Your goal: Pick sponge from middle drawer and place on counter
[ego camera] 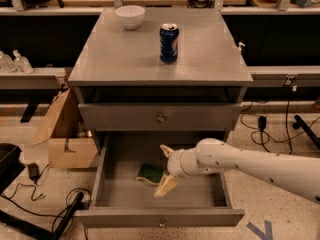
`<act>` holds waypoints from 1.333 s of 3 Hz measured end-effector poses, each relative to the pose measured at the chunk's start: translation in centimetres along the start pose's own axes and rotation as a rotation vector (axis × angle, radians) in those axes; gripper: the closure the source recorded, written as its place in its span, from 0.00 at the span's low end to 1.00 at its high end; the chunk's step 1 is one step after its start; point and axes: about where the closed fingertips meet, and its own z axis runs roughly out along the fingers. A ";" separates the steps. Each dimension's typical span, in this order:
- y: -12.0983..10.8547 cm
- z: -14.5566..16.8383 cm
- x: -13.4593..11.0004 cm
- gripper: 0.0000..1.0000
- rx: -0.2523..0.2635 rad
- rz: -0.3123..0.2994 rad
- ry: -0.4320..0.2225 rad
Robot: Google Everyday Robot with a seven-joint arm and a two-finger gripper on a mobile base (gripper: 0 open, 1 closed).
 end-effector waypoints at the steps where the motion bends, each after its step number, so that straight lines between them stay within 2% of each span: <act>1: 0.4 7.9 2.1 0.00 -0.082 0.016 -0.004; 2: 0.9 12.9 3.6 0.00 -0.132 0.030 -0.009; 3: 0.2 17.3 5.3 0.02 -0.185 0.047 -0.010; 4: -1.0 18.7 6.3 0.25 -0.204 0.054 0.007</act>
Offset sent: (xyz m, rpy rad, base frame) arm 0.0399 0.0806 -0.1712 0.0199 0.1661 0.0926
